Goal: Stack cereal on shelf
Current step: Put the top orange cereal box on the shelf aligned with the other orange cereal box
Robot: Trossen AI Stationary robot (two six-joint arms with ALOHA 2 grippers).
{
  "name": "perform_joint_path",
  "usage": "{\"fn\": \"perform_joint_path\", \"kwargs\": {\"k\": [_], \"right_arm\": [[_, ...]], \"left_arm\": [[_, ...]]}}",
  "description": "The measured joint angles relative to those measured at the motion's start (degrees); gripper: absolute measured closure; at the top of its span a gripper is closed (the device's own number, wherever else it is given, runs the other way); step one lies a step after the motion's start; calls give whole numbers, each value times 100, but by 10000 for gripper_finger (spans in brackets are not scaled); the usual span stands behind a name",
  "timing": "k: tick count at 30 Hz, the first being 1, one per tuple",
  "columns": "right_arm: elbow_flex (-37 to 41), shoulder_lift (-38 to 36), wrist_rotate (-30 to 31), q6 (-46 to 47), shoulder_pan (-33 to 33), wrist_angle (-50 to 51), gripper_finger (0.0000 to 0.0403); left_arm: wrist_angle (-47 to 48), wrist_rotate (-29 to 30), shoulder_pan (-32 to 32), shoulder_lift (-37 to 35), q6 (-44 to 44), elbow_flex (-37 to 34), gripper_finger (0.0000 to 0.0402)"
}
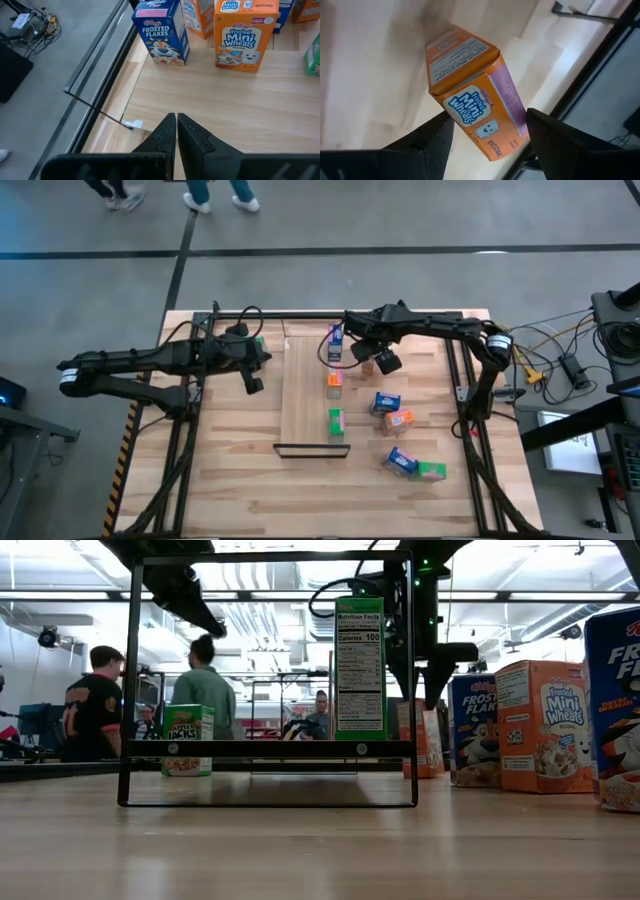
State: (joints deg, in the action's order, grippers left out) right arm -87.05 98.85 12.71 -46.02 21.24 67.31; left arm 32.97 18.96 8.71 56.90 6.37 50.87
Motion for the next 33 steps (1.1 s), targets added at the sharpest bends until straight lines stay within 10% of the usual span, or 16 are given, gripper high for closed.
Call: {"fn": "perform_joint_path", "kwargs": {"k": [12, 33], "right_arm": [[4, -44, 28, 1474, -335, 144, 162], [9, -57, -870, 1178, -178, -86, 152]], "left_arm": [[-95, 0, 0, 0, 61, 0, 401], [-122, 0, 0, 0, 61, 0, 401]]}}
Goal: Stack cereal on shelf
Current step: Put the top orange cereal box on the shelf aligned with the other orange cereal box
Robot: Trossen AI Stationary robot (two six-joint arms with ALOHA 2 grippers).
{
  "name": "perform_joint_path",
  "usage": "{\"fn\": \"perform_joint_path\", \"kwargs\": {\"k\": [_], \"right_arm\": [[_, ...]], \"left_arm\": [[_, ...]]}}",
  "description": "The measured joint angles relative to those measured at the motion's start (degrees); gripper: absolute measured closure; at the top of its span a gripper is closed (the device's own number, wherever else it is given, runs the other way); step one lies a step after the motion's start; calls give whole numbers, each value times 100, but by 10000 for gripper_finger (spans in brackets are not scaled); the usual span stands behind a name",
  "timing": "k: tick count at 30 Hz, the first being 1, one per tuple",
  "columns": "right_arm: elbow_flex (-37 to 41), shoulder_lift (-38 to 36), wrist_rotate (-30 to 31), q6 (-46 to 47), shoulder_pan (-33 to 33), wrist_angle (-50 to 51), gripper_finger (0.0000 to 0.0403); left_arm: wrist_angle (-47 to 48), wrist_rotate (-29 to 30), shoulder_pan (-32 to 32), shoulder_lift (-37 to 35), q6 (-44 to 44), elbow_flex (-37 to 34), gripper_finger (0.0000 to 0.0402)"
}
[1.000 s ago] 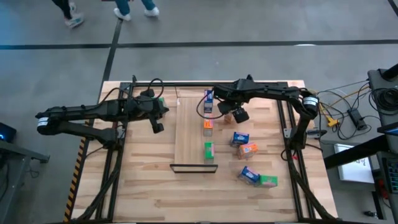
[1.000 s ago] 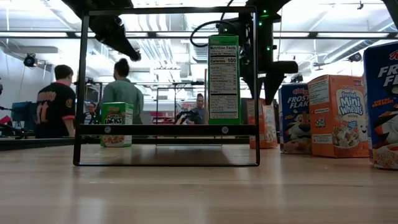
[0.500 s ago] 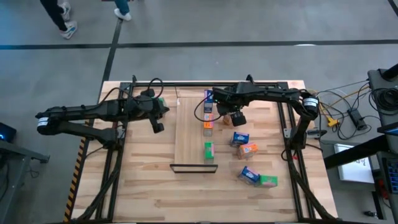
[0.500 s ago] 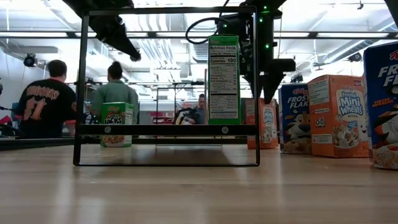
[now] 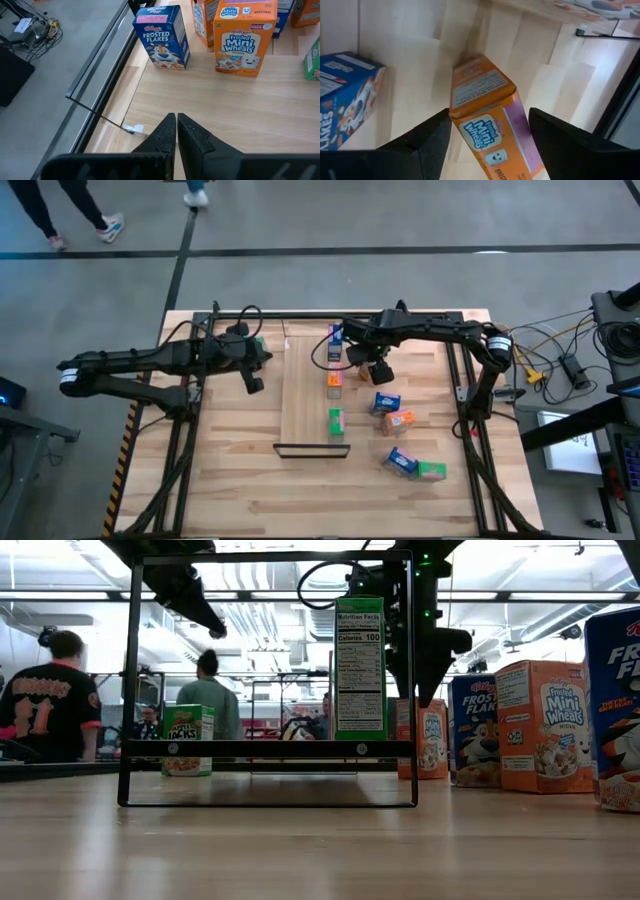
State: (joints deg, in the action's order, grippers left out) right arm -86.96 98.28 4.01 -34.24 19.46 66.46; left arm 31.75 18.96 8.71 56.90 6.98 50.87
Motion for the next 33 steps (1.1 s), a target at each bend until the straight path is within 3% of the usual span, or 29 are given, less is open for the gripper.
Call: {"fn": "perform_joint_path", "kwargs": {"k": [15, 28, 33], "right_arm": [[2, -13, -151, 424, 7, 33, 226], [-4, -326, -103, 846, 7, 107, 225], [-443, -643, -101, 1442, 7, 499, 223]], "left_arm": [[-9, -2, 1, 0, -2, 0, 401], [-127, -5, 2, -5, -46, -117, 401], [-376, -107, 0, -34, -35, -364, 401]]}}
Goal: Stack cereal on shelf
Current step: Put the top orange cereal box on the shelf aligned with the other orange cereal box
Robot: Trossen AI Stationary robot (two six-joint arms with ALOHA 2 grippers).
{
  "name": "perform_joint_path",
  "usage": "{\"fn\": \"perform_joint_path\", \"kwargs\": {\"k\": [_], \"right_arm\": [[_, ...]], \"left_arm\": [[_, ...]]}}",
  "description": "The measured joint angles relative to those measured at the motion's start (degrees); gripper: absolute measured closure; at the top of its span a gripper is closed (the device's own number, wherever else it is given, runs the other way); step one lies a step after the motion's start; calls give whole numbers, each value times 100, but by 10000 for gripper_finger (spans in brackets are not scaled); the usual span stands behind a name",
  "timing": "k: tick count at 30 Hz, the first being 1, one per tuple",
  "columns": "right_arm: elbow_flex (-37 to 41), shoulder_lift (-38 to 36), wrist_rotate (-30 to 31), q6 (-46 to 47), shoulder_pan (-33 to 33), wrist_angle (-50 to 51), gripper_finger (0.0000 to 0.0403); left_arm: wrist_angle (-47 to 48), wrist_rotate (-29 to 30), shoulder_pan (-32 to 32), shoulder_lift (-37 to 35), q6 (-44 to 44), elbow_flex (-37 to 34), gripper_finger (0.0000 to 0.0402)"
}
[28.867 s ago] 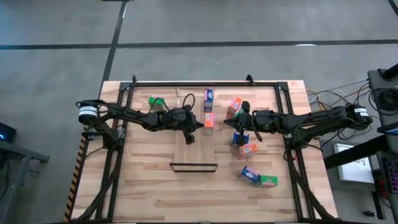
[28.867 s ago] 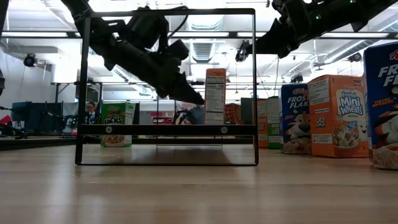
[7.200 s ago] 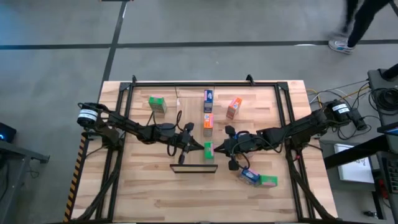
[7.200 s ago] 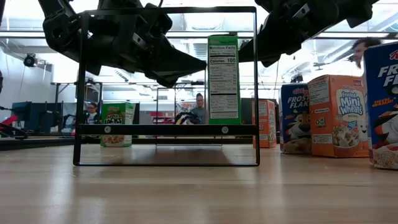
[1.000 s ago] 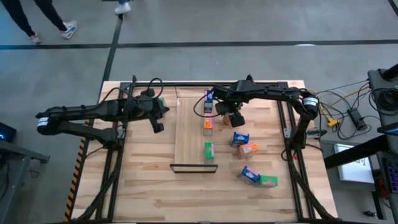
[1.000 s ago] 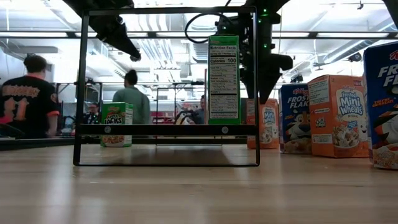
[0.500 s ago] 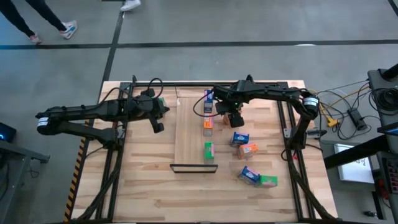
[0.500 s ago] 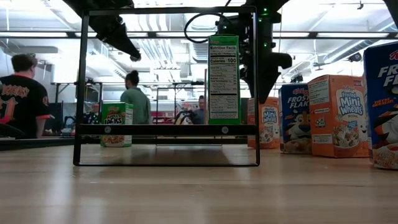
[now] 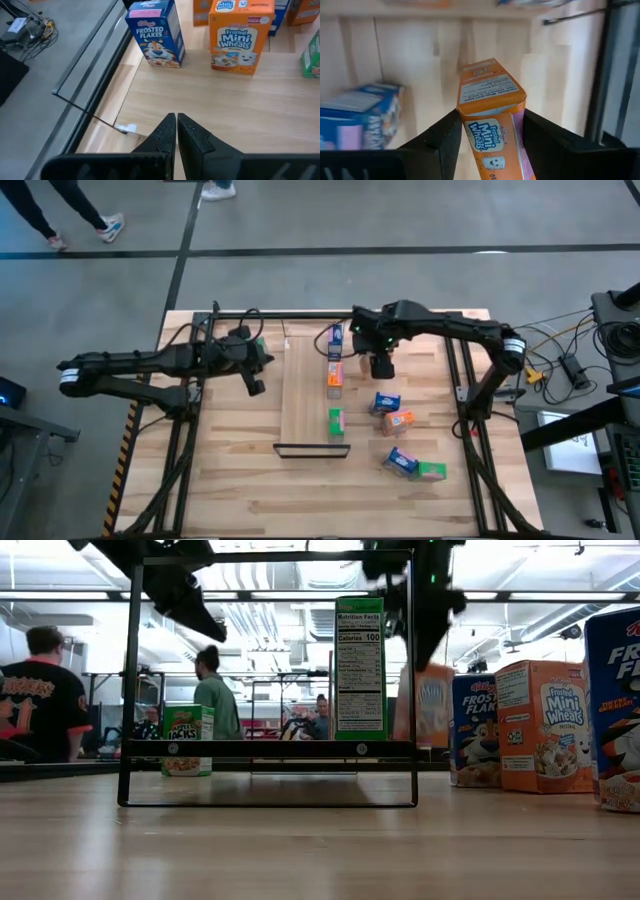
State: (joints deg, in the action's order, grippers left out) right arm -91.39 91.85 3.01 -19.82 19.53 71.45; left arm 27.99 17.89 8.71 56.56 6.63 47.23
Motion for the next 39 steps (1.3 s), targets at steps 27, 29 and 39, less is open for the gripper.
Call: {"fn": "perform_joint_path", "kwargs": {"k": [27, 29, 39], "right_arm": [[-2564, -205, 0, 2839, -1621, -1083, 229], [-2564, -39, 0, 2996, -1688, -1284, 229], [-2590, 893, 2, 3342, -1875, -1434, 229]], "left_arm": [[-315, -417, -419, -749, -140, -437, 401], [-313, -417, -443, -856, -162, -465, 401], [-390, -345, -442, -1669, 84, -473, 401]]}}
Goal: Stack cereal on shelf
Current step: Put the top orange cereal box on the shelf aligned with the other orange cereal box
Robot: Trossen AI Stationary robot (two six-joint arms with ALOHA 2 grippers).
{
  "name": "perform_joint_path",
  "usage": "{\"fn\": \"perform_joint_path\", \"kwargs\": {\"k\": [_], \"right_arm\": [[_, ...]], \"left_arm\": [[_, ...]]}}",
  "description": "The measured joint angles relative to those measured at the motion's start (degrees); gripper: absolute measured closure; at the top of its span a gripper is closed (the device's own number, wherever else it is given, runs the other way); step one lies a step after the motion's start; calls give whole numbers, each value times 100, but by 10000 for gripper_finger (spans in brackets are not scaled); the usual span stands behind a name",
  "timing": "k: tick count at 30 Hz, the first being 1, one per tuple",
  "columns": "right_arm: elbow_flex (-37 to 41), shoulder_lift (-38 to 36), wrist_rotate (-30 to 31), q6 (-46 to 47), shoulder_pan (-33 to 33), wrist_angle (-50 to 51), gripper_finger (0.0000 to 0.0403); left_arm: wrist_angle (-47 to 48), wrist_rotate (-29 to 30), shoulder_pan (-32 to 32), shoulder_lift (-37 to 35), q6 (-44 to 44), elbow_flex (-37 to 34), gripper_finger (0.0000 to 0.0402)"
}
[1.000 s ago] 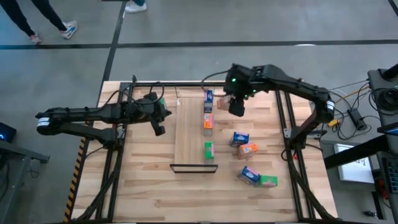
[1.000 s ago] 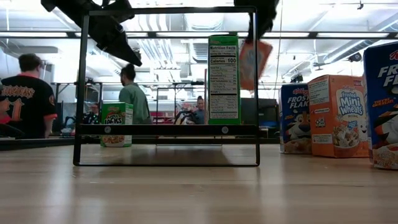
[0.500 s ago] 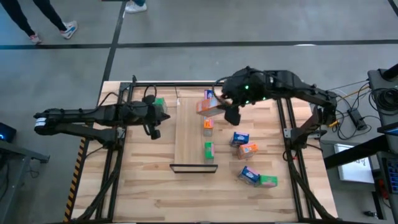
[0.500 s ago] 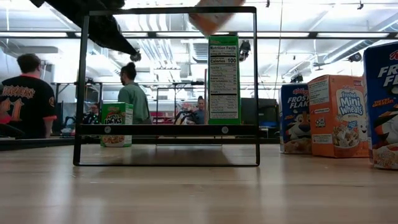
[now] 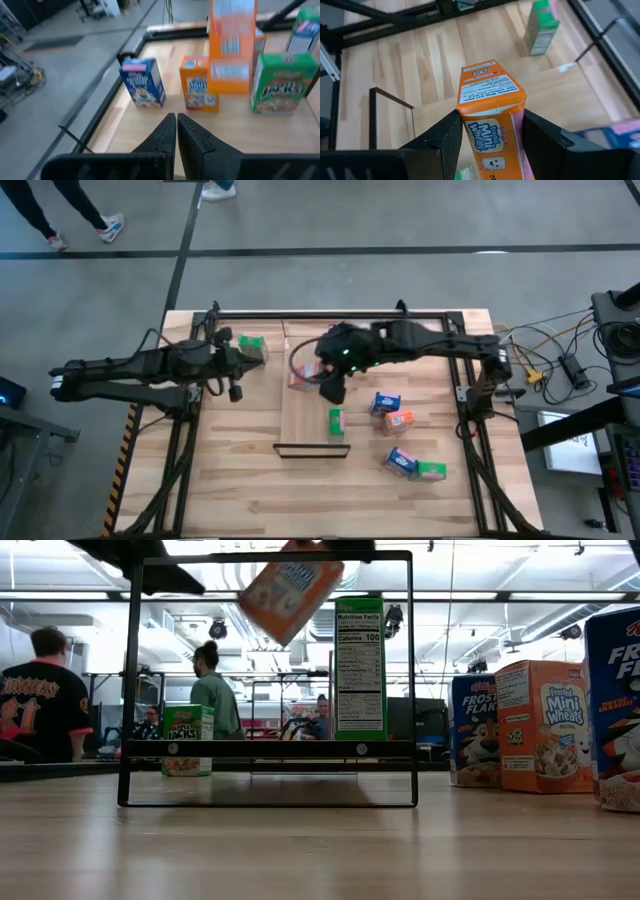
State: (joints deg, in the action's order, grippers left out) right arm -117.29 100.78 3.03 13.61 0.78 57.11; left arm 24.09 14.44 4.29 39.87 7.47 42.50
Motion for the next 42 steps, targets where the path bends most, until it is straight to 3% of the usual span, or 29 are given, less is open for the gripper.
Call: {"fn": "perform_joint_path", "kwargs": {"k": [7, 15, 21, 29, 42], "right_arm": [[-517, 804, 0, -61, -16, -111, 229], [-1768, 1845, 190, -263, -5, 704, 229], [-1670, 2005, 766, -419, 1, 856, 229], [-1664, 2024, 763, -262, -5, 990, 228], [-1565, 2055, 905, -204, -3, 989, 166]], "left_arm": [[17, 0, 2, -265, 20, -10, 401], [52, 2, 2, -310, 100, -192, 401], [43, 0, 2, -312, 104, -216, 401], [44, 0, 2, -295, 253, -217, 401], [-23, 0, 2, -284, 301, -216, 401]]}}
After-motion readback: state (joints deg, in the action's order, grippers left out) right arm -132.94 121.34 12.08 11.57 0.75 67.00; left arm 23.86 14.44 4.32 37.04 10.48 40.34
